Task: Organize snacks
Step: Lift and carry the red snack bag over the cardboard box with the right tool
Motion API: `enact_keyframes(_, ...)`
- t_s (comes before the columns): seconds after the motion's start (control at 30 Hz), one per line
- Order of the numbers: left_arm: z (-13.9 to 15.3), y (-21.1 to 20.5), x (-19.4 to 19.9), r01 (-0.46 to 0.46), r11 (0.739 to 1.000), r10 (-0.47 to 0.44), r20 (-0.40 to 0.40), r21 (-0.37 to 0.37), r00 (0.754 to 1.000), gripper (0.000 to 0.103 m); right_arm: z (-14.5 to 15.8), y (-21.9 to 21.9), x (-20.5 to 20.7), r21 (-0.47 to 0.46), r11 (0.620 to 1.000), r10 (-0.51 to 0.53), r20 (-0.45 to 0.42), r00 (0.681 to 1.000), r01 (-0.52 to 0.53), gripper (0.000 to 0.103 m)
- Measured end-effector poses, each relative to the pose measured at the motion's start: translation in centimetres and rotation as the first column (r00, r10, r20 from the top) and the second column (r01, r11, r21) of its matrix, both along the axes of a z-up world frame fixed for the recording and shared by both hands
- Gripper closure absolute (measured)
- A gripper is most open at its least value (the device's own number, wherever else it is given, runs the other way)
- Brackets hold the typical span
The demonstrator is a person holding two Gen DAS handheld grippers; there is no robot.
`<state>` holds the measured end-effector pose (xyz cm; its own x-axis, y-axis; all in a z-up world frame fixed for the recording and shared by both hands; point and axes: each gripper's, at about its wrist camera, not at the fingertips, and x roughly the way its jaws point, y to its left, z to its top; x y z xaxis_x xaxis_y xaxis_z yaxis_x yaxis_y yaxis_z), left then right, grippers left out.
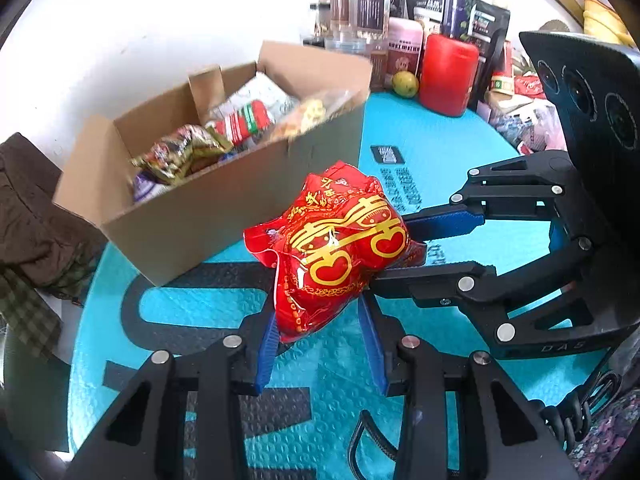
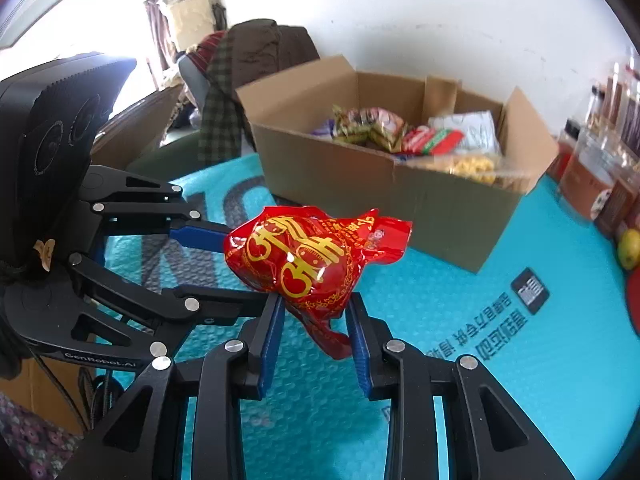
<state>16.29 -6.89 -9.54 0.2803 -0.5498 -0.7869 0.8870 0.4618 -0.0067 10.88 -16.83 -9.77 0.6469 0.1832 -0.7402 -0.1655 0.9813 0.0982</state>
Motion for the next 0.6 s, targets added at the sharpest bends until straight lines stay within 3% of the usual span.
enact_keyframes(0.3, 4.0, 0.4, -1.4, -0.034, 0.998, 0.039, 0.082, -0.055, 0.996, 0.065, 4.0, 0.6, -1.4, -0.056, 0.998, 0.021, 0.083, 0.996, -0.016, 0.072)
enact_keyframes(0.6, 8.5, 0.3, -1.1, -0.06, 0.992, 0.079, 0.184, -0.109, 0.98, 0.065, 8.2, 0.8, -0.3, -0.096, 0.995, 0.057, 0.177, 0.983, -0.041, 0.072)
